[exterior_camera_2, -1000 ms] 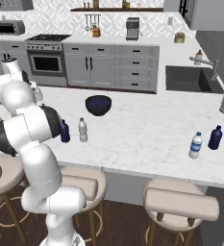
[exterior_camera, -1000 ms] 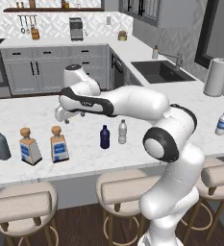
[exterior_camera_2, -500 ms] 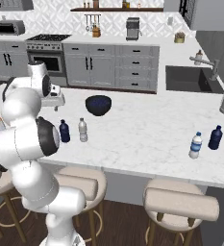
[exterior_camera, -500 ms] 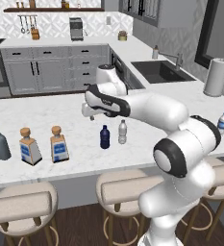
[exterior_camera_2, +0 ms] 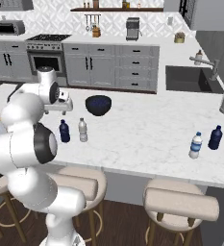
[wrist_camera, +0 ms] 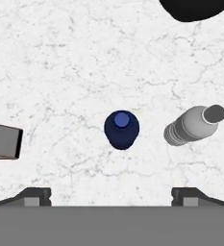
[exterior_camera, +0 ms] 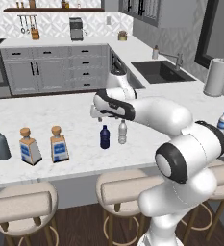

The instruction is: Move the plastic bottles in the middle to the plastics group, and the glass bottles in the middle to the glass group.

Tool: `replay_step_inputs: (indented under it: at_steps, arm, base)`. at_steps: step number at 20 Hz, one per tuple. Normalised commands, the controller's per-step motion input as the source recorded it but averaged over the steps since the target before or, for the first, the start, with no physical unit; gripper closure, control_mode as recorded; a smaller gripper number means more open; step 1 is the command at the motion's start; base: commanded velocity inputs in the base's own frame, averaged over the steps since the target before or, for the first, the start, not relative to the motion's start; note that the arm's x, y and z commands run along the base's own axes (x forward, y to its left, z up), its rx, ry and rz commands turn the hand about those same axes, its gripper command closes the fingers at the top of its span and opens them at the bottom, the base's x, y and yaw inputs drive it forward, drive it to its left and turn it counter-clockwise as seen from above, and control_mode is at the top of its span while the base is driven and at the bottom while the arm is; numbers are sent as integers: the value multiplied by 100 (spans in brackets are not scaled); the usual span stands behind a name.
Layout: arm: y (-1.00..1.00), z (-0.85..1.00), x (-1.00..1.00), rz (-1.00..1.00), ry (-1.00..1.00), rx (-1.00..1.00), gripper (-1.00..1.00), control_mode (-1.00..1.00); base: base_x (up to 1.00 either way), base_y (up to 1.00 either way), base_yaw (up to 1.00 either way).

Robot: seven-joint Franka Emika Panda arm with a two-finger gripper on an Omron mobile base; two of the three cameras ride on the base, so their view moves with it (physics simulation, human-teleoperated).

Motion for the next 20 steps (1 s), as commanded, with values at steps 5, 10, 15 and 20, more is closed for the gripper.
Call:
replay_step_inputs:
  at_steps: [5,10,15,20]
  arm:
    - [-4,-13,40,-7,3,-2,-100,-100]
    - [-9,-36,33,-1,0,1,-100,-100]
    - [2,-20,5,0,3,0,-100,-100]
    - [13,-11,5,0,8,-4,-100,-100]
  base:
    - [0,0,0]
    - [0,0,0]
    - [0,0,0]
    - [0,0,0]
